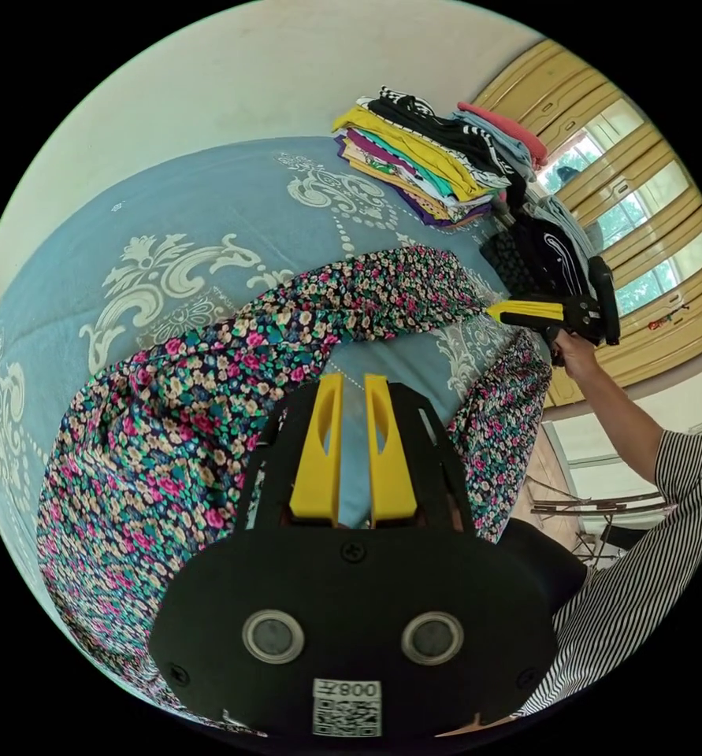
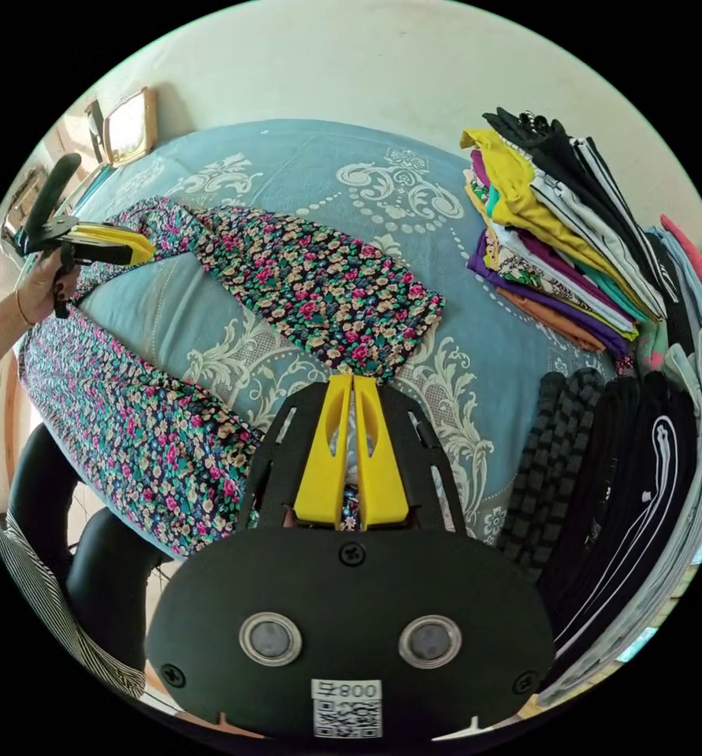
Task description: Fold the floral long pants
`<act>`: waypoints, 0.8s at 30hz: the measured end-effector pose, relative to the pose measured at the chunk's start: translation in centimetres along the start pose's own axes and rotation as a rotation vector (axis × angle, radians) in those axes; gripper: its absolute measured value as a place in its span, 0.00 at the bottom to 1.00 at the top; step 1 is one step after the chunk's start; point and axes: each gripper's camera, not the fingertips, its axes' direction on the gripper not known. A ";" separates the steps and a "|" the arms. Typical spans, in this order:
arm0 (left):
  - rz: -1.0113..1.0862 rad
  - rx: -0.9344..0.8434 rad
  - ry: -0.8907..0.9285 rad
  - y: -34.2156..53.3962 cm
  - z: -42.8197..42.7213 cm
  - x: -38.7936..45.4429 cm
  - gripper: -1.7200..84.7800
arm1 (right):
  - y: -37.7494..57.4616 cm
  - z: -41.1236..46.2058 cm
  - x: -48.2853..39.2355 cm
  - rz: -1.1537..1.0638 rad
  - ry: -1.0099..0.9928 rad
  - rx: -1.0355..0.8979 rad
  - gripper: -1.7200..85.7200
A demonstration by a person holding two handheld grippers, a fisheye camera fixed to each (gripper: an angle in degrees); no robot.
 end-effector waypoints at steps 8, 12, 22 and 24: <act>0.013 0.063 -0.017 -0.4 -3.0 -1.8 0.07 | -8.3 -5.2 0.6 -0.013 -0.025 0.204 0.02; -0.033 0.137 0.005 0.1 -5.1 -3.4 0.07 | -14.5 -5.4 1.6 -0.009 0.013 0.229 0.02; -0.077 0.143 0.071 5.6 -7.2 -6.2 0.07 | -36.5 7.0 3.2 0.070 0.230 -0.090 0.04; -0.086 0.130 0.091 7.7 -7.5 -6.8 0.08 | -38.5 8.9 2.9 0.059 0.250 -0.107 0.06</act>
